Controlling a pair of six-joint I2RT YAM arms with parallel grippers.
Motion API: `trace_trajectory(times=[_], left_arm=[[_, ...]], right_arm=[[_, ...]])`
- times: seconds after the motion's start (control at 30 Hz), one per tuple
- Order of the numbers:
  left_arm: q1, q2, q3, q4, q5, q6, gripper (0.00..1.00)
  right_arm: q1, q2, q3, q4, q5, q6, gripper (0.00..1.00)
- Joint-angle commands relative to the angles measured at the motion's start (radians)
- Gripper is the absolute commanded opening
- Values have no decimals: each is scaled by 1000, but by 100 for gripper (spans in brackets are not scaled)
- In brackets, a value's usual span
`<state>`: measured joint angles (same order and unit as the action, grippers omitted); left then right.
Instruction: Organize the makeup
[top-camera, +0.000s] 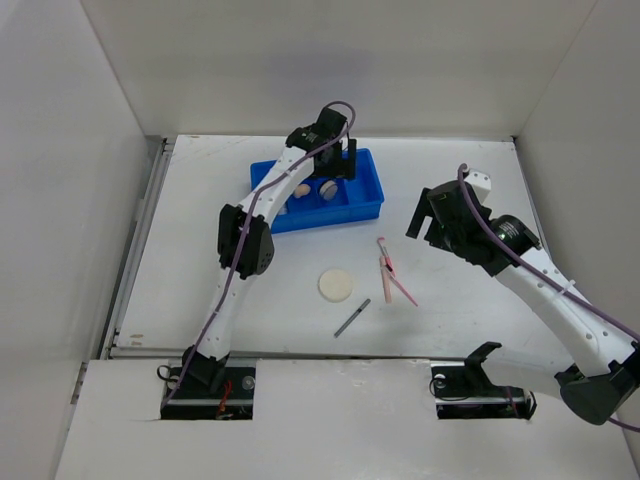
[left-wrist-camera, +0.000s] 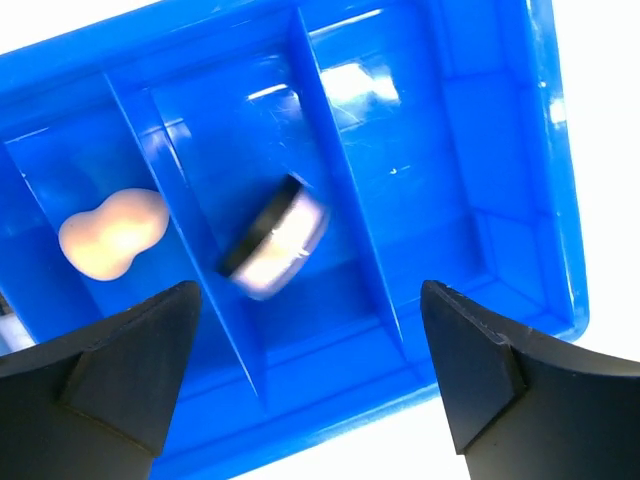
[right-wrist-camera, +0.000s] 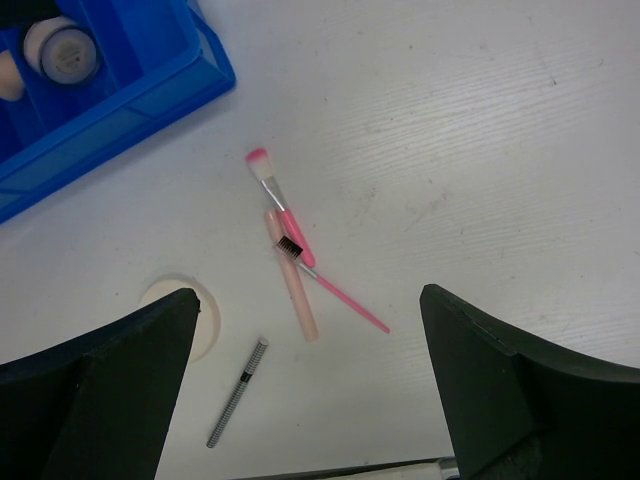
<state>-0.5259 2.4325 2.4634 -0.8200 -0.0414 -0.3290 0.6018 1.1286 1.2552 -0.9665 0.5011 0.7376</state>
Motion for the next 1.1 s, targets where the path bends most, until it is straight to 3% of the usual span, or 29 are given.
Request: trace_trajectory(times=[0.0,0.07,0.1,0.17,0.2,0.47,0.63,0.87,1.07], left_arm=[[0,-114,28,-8,11,22,90],[-11,-194,-9,-21,0,22,90],[-26,-232,-94,-21,0,22,83],[-74,-376,-231,39,0,22,79],[-94,-424,-371,51,-38,10,78],[-316,-710,-898,108,-130,-59,77],[-408,-707,-1048,151,-133,-82,72],[-390,-725,-1239,234,-204,-156,61],[-333,-705,-1320,341,-85,-185,55]], right_arm=[[-7,0,46,-9,14,0,98],[-7,0,46,-9,14,0,98],[-7,0,46,-9,14,0,98],[-7,-10,36,-9,14,0,98],[-7,-21,36,-9,14,9,98],[-7,-21,6,12,14,9,98],[-7,-21,6,34,-6,0,98],[-7,-30,-17,34,-15,-9,98],[-7,-39,-27,34,-24,-9,98]])
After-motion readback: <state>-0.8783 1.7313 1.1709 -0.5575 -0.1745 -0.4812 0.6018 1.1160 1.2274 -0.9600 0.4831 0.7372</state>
